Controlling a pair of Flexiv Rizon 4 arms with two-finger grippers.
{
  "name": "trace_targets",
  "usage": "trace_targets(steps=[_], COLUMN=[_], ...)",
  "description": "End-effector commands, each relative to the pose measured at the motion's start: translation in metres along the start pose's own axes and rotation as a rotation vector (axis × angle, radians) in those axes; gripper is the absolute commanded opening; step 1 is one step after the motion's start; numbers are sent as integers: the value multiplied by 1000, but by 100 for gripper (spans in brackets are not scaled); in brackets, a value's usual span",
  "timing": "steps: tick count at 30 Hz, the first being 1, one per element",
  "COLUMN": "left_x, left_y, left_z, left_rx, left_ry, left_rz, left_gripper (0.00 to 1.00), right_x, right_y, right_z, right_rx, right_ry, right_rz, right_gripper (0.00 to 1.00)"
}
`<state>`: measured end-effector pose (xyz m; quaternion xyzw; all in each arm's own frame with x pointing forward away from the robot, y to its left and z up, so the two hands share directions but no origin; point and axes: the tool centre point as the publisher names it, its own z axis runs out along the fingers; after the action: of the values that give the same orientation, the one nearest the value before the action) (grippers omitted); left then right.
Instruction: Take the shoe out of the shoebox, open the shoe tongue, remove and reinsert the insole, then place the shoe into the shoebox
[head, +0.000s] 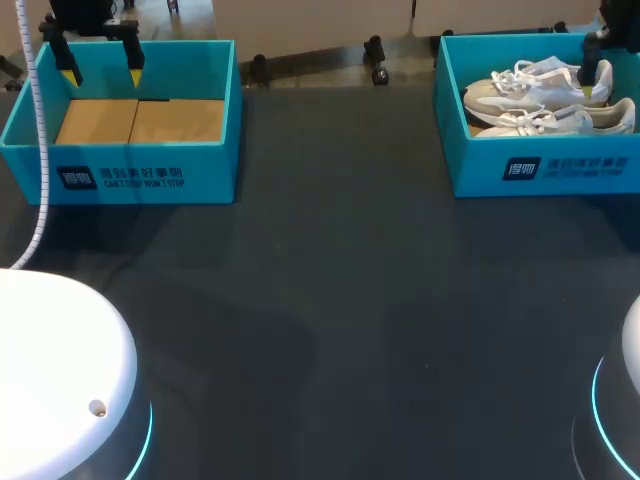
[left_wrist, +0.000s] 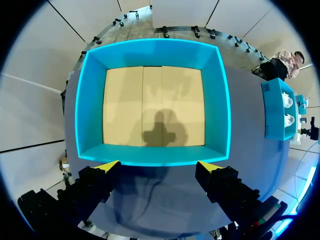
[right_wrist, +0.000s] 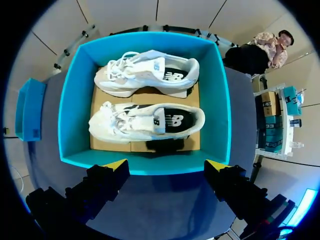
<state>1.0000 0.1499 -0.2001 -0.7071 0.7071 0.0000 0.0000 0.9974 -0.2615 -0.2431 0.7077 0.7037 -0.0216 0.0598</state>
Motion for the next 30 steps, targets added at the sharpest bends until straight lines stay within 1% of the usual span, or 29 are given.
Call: trace_targets(steps=[1, 10, 18, 20, 22, 24, 25, 26, 27, 28, 29, 30], left_x=[0, 0, 0, 0, 0, 0, 0, 0, 0, 0, 0, 0], left_y=[0, 0, 0, 0, 0, 0, 0, 0, 0, 0, 0, 0], left_z=[0, 0, 0, 0, 0, 0, 0, 0, 0, 0, 0, 0], left_rx=[0, 0, 0, 0, 0, 0, 0, 0, 0, 0, 0, 0], left_ry=[0, 0, 0, 0, 0, 0, 0, 0, 0, 0, 0, 0], left_rz=[0, 0, 0, 0, 0, 0, 0, 0, 0, 0, 0, 0], left_gripper=[100, 100, 100, 100, 100, 100, 100, 100, 100, 100, 100, 100], right_x=[-14, -32, -46, -48, -49, -50, -50, -50, -50, -50, -50, -49], right_y=[8, 25, 35, 37, 38, 40, 41, 43, 44, 45, 47, 48], right_z=[17, 47, 64, 67, 70, 72, 74, 77, 78, 80, 81, 83], right_rx=[14, 40, 49, 50, 50, 48, 48, 48, 47, 43, 41, 38], right_ry=[20, 39, 50, 50, 51, 51, 52, 52, 51, 51, 51, 45], right_rz=[0, -2, 11, 11, 9, 7, 6, 5, 4, 3, 3, 4], right_gripper=[100, 100, 100, 100, 96, 97, 96, 92, 86, 72, 67, 67])
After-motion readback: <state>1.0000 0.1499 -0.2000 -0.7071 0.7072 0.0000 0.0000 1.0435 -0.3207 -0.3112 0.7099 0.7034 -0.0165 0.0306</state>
